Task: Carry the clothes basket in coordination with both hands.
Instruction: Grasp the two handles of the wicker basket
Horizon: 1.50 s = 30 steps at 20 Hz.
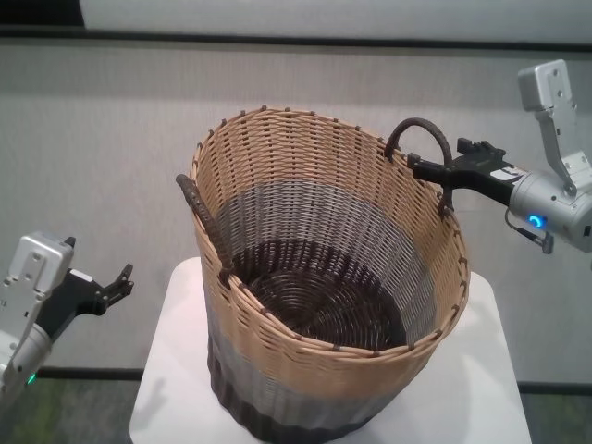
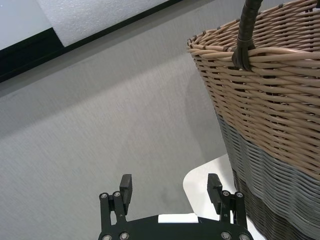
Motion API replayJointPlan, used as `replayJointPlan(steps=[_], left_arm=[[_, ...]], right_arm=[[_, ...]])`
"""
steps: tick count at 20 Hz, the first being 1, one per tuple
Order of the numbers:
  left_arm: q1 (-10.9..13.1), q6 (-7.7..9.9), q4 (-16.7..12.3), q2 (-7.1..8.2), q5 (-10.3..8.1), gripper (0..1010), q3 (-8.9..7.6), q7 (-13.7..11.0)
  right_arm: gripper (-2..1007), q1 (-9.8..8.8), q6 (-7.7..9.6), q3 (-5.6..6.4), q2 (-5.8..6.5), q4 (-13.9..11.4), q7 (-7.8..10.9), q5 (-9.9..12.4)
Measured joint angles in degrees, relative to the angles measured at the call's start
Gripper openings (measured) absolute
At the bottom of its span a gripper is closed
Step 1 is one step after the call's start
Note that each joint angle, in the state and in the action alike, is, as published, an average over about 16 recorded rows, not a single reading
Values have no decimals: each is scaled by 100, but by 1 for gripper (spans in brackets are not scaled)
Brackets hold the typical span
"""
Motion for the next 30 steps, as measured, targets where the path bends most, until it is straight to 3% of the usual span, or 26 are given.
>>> replayJointPlan(steps=[12,30], left_arm=[[0,0,0,0,0,1000,0,0],[1,5,-4,0,-3,1000,-2,-5]], right_arm=[[1000,39,-130,45,-103,165,117,-67],[1000,37,-136,28,-100,160,115,-77]])
